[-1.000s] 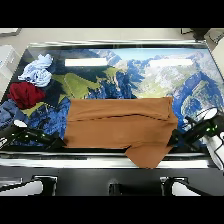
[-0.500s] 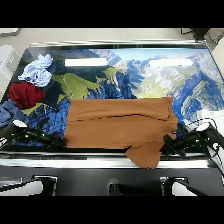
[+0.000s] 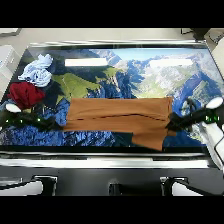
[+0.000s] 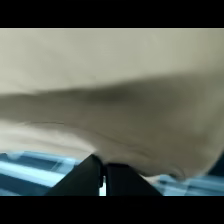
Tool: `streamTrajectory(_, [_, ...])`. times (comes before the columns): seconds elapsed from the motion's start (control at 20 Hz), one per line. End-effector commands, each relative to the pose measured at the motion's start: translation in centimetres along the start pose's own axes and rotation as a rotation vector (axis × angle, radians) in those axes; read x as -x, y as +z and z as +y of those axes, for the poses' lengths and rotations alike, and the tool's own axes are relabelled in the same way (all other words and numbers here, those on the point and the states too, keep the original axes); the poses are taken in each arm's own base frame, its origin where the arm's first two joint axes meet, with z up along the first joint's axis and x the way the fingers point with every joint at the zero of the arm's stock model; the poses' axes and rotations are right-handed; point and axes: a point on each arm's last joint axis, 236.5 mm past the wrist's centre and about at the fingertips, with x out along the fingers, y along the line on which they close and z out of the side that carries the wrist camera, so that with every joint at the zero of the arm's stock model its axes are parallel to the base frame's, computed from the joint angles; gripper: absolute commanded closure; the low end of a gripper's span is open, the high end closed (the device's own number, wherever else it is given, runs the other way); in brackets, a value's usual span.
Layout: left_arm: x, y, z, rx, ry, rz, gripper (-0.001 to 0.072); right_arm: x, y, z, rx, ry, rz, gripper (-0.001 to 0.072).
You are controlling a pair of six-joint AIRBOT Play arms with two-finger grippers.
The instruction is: Fold the clothes and pants, and hang the long-sleeved shirts on hangers.
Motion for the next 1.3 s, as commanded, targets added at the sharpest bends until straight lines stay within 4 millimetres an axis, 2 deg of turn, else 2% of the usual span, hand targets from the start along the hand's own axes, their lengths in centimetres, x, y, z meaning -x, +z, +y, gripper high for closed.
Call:
streamTrajectory(0.0, [1.4, 6.2, -2.5, -0.052, 0.010, -0.080, 0.0681, 1.4, 6.2, 2.5, 0.069, -0.052, -0.060, 0.0669])
streamTrajectory(0.2, [1.7, 13.4, -3.9, -0.049, 0.010, -0.118, 0.0681, 0.9, 13.1, 3.7, 0.049, -0.012, -0.112, 0.0668])
streamTrajectory(0.4, [-0.4, 17.2, -3.5, -0.014, 0.001, -0.088, 0.0680, -0.2, 18.0, 4.3, 0.040, 0.041, -0.196, 0.0667])
streamTrajectory(0.55, [-2.1, 18.0, -2.2, 0.033, -0.001, -0.066, 0.0680, -1.6, 19.8, 5.4, 0.006, 0.130, -0.229, 0.0666])
streamTrajectory(0.7, [-3.4, 17.5, -1.7, 0.048, -0.010, -0.027, 0.0677, -3.0, 19.9, 6.2, -0.026, 0.201, -0.201, 0.0653])
streamTrajectory(0.8, [-3.7, 17.3, -1.6, 0.052, -0.011, -0.012, 0.0633, -3.2, 19.8, 6.1, -0.048, 0.204, -0.190, 0.0644])
streamTrajectory(0.85, [-3.6, 17.1, -1.8, 0.051, -0.017, -0.006, 0.0520, -3.1, 19.8, 6.2, -0.073, 0.210, -0.186, 0.0622])
streamTrajectory(0.9, [-3.3, 16.8, -2.0, 0.054, -0.033, 0.010, 0.0277, -2.7, 19.5, 6.3, -0.105, 0.222, -0.175, 0.0523])
streamTrajectory(0.95, [-2.6, 16.2, -2.1, 0.051, -0.044, 0.034, 0.0079, -1.9, 19.2, 6.3, -0.111, 0.238, -0.168, 0.0378])
streamTrajectory(1.0, [-1.6, 15.7, -2.1, 0.047, -0.051, 0.057, 0.0050, -0.5, 18.6, 5.8, -0.092, 0.242, -0.160, 0.0201])
streamTrajectory(1.05, [-0.2, 15.4, -2.0, 0.043, -0.058, 0.070, 0.0049, 1.0, 18.0, 4.7, -0.071, 0.229, -0.152, 0.0110])
streamTrajectory(1.1, [1.4, 15.3, -1.8, 0.042, -0.062, 0.065, 0.0050, 2.5, 17.3, 2.6, -0.090, 0.199, -0.139, 0.0042])
streamTrajectory(1.15, [2.9, 15.3, -1.7, 0.042, -0.064, 0.052, 0.0049, 3.4, 16.2, 0.0, -0.123, 0.157, -0.110, 0.0025])
streamTrajectory(1.25, [5.7, 15.5, -1.7, 0.055, -0.061, -0.001, 0.0049, 3.8, 13.8, -5.7, -0.215, 0.046, -0.034, 0.0003])
